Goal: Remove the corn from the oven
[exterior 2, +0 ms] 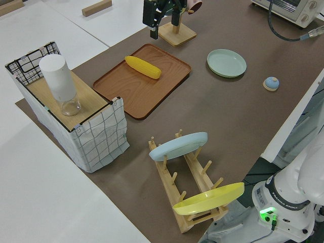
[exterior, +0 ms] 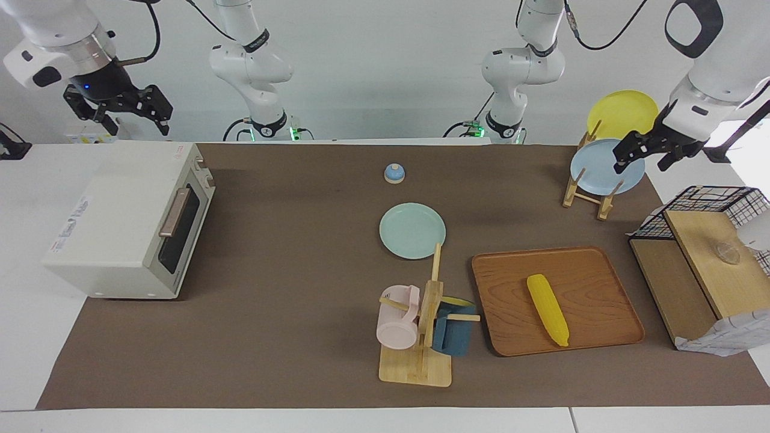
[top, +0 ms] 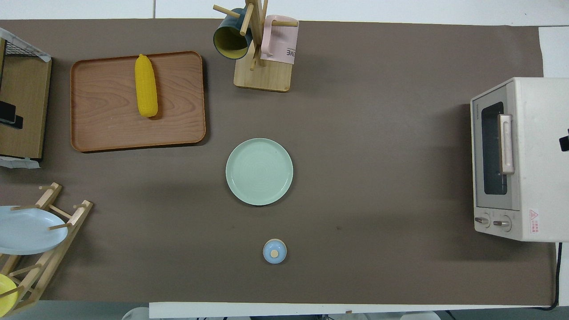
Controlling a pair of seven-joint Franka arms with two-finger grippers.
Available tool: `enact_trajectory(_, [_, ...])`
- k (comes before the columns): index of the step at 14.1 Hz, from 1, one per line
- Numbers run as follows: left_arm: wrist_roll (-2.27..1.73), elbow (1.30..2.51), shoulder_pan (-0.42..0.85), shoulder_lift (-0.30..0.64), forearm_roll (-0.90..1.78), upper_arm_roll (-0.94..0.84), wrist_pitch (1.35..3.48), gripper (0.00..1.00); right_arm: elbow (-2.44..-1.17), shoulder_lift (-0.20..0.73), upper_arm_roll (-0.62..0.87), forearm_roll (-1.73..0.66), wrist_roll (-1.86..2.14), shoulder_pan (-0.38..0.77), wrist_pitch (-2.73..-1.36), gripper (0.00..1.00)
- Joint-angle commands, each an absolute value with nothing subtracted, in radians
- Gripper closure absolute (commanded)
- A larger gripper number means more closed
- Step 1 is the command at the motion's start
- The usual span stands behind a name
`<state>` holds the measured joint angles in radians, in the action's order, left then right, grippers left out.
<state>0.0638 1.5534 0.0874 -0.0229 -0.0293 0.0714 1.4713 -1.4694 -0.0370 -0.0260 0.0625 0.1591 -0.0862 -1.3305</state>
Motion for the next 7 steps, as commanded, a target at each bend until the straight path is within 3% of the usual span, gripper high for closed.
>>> enact_trajectory(1, [0.075, 1.583, 0.101, -0.054, -0.032, 0.06, 1.447, 0.0, -1.493, -0.052, -0.037, 0.051, 0.173, -0.083, -1.321, 0.0])
enact_trajectory(7, [0.077, 1.578, 0.103, -0.057, -0.011, 0.052, 1.447, 0.0, -1.493, -0.054, -0.037, 0.054, 0.173, -0.083, -1.319, 0.0])
